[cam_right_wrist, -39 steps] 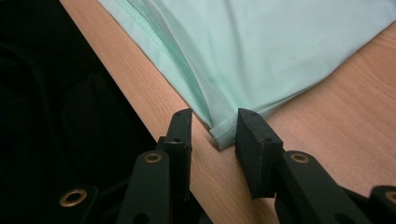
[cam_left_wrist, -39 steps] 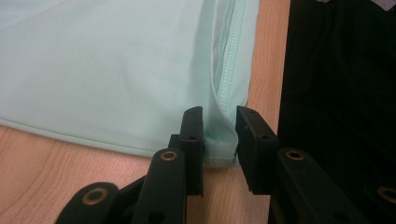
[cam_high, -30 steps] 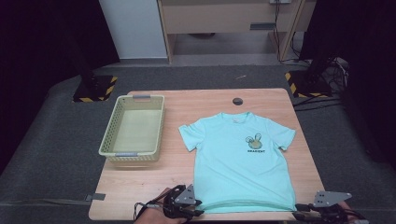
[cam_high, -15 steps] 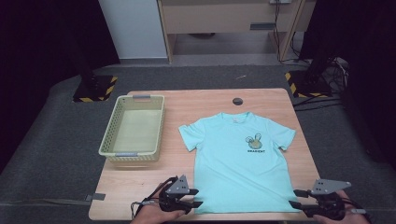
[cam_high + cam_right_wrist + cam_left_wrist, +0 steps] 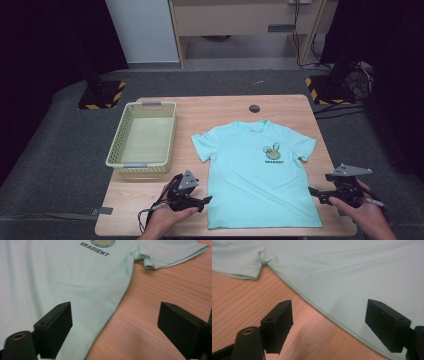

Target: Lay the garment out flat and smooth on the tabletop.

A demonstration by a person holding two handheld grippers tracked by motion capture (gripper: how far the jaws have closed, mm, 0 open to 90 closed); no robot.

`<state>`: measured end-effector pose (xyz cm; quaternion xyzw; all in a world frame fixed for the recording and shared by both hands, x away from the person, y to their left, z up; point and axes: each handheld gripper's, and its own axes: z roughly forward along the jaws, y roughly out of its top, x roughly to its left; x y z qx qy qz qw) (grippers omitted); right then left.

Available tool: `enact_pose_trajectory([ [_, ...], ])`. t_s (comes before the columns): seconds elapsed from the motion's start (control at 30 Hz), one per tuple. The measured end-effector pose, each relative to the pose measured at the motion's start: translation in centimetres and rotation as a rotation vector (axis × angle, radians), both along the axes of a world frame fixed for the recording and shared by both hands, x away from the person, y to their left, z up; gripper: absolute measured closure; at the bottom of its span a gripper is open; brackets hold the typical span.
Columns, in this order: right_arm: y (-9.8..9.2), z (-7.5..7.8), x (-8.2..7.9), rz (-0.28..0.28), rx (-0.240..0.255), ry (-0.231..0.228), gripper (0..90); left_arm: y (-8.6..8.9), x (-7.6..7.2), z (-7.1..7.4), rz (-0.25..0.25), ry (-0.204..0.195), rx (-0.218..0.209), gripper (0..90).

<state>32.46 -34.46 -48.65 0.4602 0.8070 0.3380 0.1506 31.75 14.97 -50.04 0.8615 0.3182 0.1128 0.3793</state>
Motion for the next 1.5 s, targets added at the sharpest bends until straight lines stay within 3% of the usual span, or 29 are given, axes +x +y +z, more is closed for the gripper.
enact_pose_trajectory([
  [0.07,0.0,-0.1,0.4,-0.017,-0.004,0.0,13.0,0.1,0.1,-0.2,0.017,0.0,0.004,20.2],
  [0.1,0.0,-0.3,1.3,-0.065,-0.024,-0.015,24.5,0.3,0.3,-0.6,0.05,0.007,0.014,20.0],
  [0.2,-0.1,-0.6,2.4,-0.103,-0.06,-0.027,40.6,0.8,0.6,-1.0,0.089,0.015,0.016,20.0],
  [0.23,-0.1,-0.6,2.4,-0.103,-0.06,-0.027,40.6,0.8,0.6,-1.0,0.089,0.015,0.016,20.0],
  [0.27,-0.2,-0.8,2.7,-0.112,-0.053,-0.026,47.5,1.0,0.7,-1.1,0.103,0.019,0.014,20.0],
  [0.3,-0.3,-1.2,3.3,-0.128,-0.062,-0.023,48.8,1.1,0.8,-1.3,0.114,0.017,0.022,20.3],
  [0.37,-0.4,-1.6,3.6,-0.146,-0.062,-0.022,47.8,1.2,1.0,-1.6,0.124,0.019,0.027,20.3],
  [0.6,-0.6,-3.2,4.2,-0.2,-0.046,-0.001,31.6,1.4,1.6,-2.6,0.137,0.041,0.031,19.6],
  [0.7,-0.6,-3.8,4.3,-0.212,-0.047,0.006,24.6,1.4,1.6,-2.7,0.13,0.033,0.031,17.6],
  [0.9,-0.3,-4.4,4.1,-0.22,-0.051,-0.031,16.2,1.4,1.6,-3.3,0.096,-0.01,0.037,9.5],
  [1.13,-0.3,-4.6,4.0,-0.216,-0.047,-0.037,10.3,1.3,1.6,-3.4,0.083,-0.009,0.041,5.6],
  [1.5,-0.1,-4.6,3.9,-0.225,-0.044,-0.033,9.2,1.3,1.6,-3.4,0.08,-0.008,0.041,4.9],
])
